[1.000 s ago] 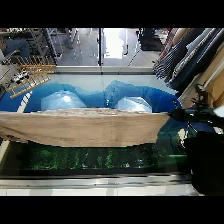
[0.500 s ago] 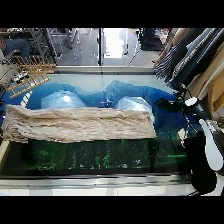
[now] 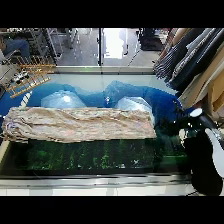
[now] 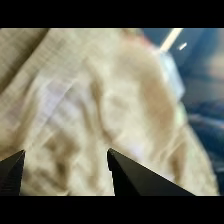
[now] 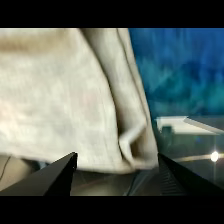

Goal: Fold the clothes and pants, and hang the long-sleeved shirts on hangers.

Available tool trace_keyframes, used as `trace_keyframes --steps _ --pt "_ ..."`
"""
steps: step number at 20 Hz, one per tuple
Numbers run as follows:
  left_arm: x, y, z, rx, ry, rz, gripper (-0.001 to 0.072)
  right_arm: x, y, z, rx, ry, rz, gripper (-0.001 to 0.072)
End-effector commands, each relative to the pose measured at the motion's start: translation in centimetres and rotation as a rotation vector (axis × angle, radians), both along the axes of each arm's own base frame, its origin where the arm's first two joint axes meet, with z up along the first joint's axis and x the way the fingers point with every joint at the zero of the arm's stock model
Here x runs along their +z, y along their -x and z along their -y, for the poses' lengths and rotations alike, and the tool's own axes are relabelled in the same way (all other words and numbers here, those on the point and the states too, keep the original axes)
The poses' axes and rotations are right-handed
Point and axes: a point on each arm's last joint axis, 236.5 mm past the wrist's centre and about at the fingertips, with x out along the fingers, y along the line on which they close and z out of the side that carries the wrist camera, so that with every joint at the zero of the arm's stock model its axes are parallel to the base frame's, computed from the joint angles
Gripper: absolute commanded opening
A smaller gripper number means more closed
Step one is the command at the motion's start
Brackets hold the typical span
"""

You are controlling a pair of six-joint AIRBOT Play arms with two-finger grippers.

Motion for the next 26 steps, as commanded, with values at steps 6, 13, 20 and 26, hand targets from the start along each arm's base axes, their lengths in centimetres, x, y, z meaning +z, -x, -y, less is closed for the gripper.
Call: trace_keyframes --steps 6,13,20,26 --pt "-3.9 3.6 1.8 -0.012 0.011 -0.216 0.0549 -1.5 4.5 -4.6 -0.183 -0.151 -0.018 0.057" --pt "-7.5 0.0 3.2 0.004 -0.021 -0.201 0.0549 -4.1 0.9 -5.5 -0.306 -0.098 0.022 0.0567" --pt "-8.2 -2.4 2.3 0.091 -0.061 -0.158 0.0223 -3.9 -2.7 -7.1 -0.358 -0.043 0.145 0.0379" --pt "-8.1 -1.4 2.8 -0.03 -0.087 -0.162 0.001 -2.7 -2.8 -8.0 -0.27 -0.03 0.169 0.0017"
